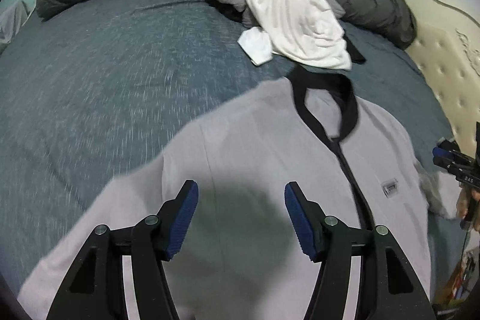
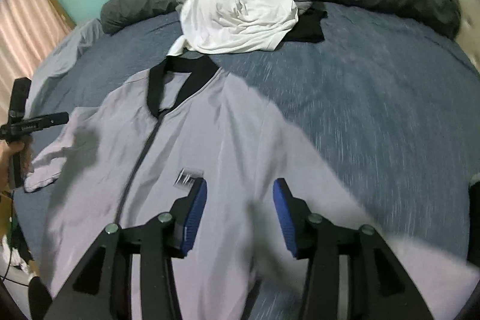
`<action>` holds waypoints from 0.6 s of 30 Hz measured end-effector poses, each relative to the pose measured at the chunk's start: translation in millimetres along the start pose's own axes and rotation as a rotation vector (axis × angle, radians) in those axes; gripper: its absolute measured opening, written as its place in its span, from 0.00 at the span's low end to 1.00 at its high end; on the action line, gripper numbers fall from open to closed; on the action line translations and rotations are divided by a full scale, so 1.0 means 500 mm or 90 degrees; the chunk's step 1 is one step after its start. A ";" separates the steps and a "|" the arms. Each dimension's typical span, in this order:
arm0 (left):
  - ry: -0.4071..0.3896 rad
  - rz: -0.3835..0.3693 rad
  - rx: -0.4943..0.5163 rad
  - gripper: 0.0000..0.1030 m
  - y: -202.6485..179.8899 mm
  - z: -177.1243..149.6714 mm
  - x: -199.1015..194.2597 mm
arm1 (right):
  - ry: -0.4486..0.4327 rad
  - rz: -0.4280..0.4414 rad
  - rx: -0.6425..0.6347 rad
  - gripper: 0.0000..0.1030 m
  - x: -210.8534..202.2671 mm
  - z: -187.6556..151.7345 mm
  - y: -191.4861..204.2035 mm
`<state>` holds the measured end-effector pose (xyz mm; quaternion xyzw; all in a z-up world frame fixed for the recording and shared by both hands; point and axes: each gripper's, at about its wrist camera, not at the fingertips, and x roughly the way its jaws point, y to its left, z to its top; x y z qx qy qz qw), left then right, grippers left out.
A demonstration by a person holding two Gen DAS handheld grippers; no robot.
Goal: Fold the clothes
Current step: 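Open both grippers and move them up the jacket toward the black collar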
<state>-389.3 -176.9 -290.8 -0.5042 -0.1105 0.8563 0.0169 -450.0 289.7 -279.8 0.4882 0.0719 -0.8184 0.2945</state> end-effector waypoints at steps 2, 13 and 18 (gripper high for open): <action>0.005 0.007 0.006 0.62 0.005 0.027 0.031 | 0.008 -0.005 -0.005 0.45 0.036 0.034 -0.007; 0.025 0.011 0.034 0.63 0.007 0.119 0.169 | 0.041 -0.014 -0.033 0.45 0.178 0.150 -0.023; 0.031 0.003 0.064 0.63 -0.009 0.124 0.207 | 0.063 -0.015 -0.048 0.45 0.235 0.174 -0.030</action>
